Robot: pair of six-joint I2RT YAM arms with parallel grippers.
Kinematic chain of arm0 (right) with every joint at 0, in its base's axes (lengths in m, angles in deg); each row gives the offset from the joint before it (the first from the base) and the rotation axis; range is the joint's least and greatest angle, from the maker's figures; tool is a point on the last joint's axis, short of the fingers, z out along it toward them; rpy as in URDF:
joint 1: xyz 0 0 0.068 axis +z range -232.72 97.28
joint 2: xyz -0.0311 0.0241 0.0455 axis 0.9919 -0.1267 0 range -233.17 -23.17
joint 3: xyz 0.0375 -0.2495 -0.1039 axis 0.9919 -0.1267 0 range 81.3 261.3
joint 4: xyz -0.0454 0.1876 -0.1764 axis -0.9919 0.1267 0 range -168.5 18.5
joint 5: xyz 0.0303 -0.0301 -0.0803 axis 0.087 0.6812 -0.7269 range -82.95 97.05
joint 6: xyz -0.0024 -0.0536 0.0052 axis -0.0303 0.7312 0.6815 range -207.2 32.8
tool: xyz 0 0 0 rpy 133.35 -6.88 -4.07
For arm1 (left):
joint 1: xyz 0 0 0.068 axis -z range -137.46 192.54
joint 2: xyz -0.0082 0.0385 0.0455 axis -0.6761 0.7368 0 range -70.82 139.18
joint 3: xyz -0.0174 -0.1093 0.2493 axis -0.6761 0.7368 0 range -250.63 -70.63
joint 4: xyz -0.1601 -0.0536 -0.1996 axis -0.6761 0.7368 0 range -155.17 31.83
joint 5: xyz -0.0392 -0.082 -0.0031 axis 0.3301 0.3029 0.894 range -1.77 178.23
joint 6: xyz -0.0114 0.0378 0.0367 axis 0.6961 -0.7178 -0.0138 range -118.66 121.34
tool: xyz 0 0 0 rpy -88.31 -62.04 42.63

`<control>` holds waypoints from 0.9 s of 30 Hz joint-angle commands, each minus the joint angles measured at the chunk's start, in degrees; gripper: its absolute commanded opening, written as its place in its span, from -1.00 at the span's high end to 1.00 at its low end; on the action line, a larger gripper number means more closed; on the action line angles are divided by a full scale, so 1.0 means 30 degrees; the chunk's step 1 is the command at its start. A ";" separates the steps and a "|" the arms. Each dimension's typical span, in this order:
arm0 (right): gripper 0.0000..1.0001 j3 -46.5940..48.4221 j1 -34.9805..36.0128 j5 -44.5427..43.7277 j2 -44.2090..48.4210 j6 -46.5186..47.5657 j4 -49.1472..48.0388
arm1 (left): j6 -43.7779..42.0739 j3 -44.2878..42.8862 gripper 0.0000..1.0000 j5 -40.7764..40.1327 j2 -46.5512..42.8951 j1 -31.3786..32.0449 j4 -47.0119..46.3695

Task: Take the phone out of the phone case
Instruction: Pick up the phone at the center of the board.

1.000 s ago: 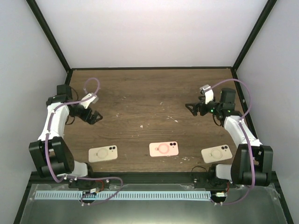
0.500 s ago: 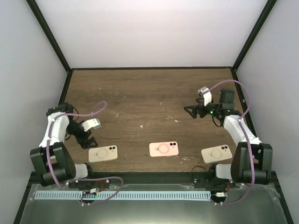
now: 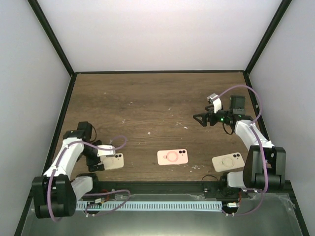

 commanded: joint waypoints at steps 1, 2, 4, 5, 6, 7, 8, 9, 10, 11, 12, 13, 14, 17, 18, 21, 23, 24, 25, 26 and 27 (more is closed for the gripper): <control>-1.00 0.0791 -0.0107 0.0407 0.0146 0.0183 0.0284 | -0.0521 0.0622 -1.00 -0.0685 -0.0105 0.0866 -0.1552; -1.00 0.0819 -0.0107 0.0394 0.0146 0.0163 0.0288 | -0.0406 0.0801 -1.00 -0.0834 -0.0043 0.1125 -0.1846; -1.00 0.0793 -0.0107 0.0364 0.0189 0.0160 0.0324 | -0.0223 0.1145 -1.00 -0.1059 0.0052 0.1528 -0.2371; -1.00 0.0779 -0.0107 0.0363 0.0213 0.0160 0.0348 | -0.0135 0.1269 -0.99 -0.1133 0.0090 0.1725 -0.2564; -1.00 0.0764 -0.0107 0.0341 0.0232 0.0163 0.0371 | -0.0119 0.1369 -0.99 -0.1168 0.0139 0.1974 -0.2621; -1.00 0.0746 -0.0107 0.0335 0.0219 0.0171 0.0369 | 0.0017 0.1483 -0.99 -0.1202 0.0181 0.2168 -0.2738; -1.00 0.0755 -0.0107 0.0334 0.0228 0.0161 0.0361 | 0.0115 0.1553 -0.99 -0.1228 0.0267 0.2321 -0.2884; -1.00 0.0756 -0.0107 0.0308 0.0207 0.0152 0.0356 | 0.0252 0.1657 -0.99 -0.1272 0.0351 0.2439 -0.3104; -1.00 0.0764 -0.0107 0.0291 0.0190 0.0133 0.0348 | 0.0375 0.1769 -0.99 -0.1358 0.0450 0.2575 -0.3425; -1.00 0.0765 -0.0107 0.0277 0.0173 0.0120 0.0369 | 0.0445 0.1860 -1.00 -0.1493 0.0622 0.2690 -0.3633; -1.00 0.0765 -0.0107 0.0301 0.0160 0.0103 0.0372 | 0.0513 0.1930 -0.99 -0.1546 0.0773 0.2793 -0.3787; -1.00 0.0746 -0.0107 0.0304 0.0173 0.0098 0.0365 | 0.0609 0.2008 -1.00 -0.1516 0.0898 0.2857 -0.3883; -1.00 0.0740 -0.0107 0.0301 0.0149 0.0123 0.0394 | 0.0661 0.2080 -1.00 -0.1487 0.1012 0.2920 -0.3939; -1.00 0.0663 -0.0107 0.0204 0.0140 0.0136 0.0333 | 0.0959 0.2456 -0.99 -0.1661 0.1193 0.3346 -0.4396; -1.00 0.0675 -0.0107 0.0153 0.0130 0.0109 0.0291 | 0.1093 0.2619 -1.00 -0.1809 0.1214 0.3541 -0.4655; -1.00 0.0656 -0.0109 -0.0014 0.0032 0.0010 0.0148 | 0.1513 0.2996 -0.99 -0.2234 0.1218 0.4098 -0.5433; -1.00 0.0640 -0.0107 -0.0045 -0.0029 -0.0041 0.0084 | 0.1878 0.3137 -0.96 -0.2438 0.1307 0.4465 -0.5796; -1.00 0.0647 -0.0110 -0.0047 -0.0030 -0.0071 0.0029 | 0.2014 0.3129 -0.91 -0.2441 0.1375 0.4604 -0.5877; -1.00 0.0614 -0.0107 -0.0047 -0.0030 -0.0096 -0.0007 | 0.2205 0.3088 -0.84 -0.2375 0.1460 0.4798 -0.5895; -1.00 0.0588 -0.0107 -0.0025 -0.0030 -0.0140 -0.0045 | 0.2373 0.3013 -0.75 -0.2254 0.1573 0.4913 -0.5853; -1.00 0.0561 -0.0107 0.0022 -0.0023 -0.0174 -0.0086 | 0.2548 0.2832 -0.66 -0.2081 0.1687 0.5000 -0.5778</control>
